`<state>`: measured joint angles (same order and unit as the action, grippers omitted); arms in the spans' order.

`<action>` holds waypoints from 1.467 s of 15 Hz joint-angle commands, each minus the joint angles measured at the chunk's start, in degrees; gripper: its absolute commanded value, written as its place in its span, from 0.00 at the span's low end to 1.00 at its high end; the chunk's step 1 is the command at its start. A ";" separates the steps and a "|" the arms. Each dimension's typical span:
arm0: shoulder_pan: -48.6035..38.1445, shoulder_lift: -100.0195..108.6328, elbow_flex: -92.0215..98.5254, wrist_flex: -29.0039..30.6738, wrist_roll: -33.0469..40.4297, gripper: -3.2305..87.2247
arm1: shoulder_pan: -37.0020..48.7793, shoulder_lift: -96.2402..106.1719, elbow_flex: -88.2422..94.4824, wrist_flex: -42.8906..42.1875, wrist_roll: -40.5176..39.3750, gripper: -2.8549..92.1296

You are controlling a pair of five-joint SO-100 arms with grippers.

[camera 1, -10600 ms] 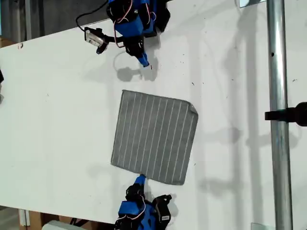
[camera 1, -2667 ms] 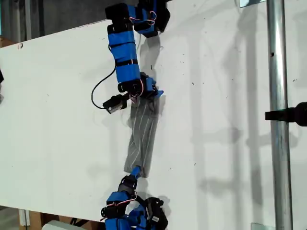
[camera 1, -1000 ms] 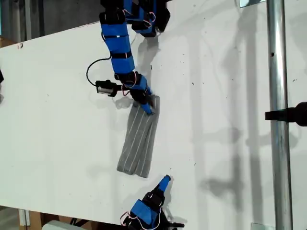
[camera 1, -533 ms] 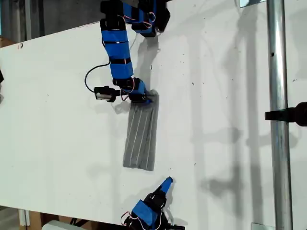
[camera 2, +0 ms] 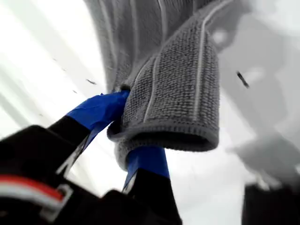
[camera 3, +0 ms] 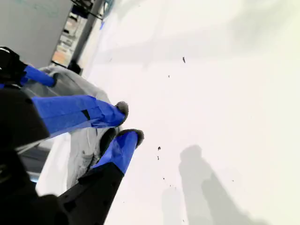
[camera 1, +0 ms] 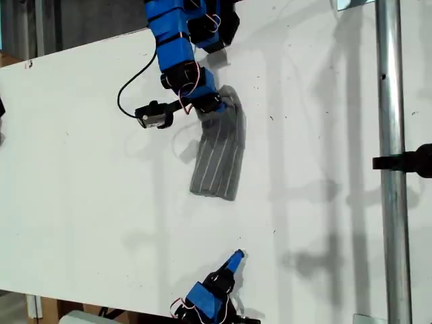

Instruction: Grasp corners of a towel and fold twice.

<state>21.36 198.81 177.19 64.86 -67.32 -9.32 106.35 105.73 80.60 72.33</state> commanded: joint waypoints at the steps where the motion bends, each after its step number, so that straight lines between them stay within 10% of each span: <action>1: 0.53 0.35 -0.62 -0.53 -0.35 0.11 | 3.34 1.14 -2.55 -17.93 -4.57 0.03; 6: 0.18 0.35 -0.35 -0.35 -0.62 0.11 | 8.88 -11.43 -3.08 -39.90 -5.45 0.03; 8: 0.35 0.35 -0.35 -0.35 -0.62 0.11 | 10.20 -12.57 -4.13 -44.74 -7.03 0.37; 12: -0.09 0.35 0.00 -0.44 -0.53 0.11 | 14.24 -1.41 -0.09 -56.43 -12.57 0.38; 16: -3.43 0.35 1.49 2.90 -10.46 0.15 | 20.48 21.09 15.91 -37.09 -10.99 0.05; 22: -9.32 0.35 1.76 8.53 -19.16 0.13 | 19.34 68.55 50.36 -8.61 1.49 0.03</action>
<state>15.03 198.81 178.77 73.12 -87.89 10.37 167.34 153.90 67.94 72.51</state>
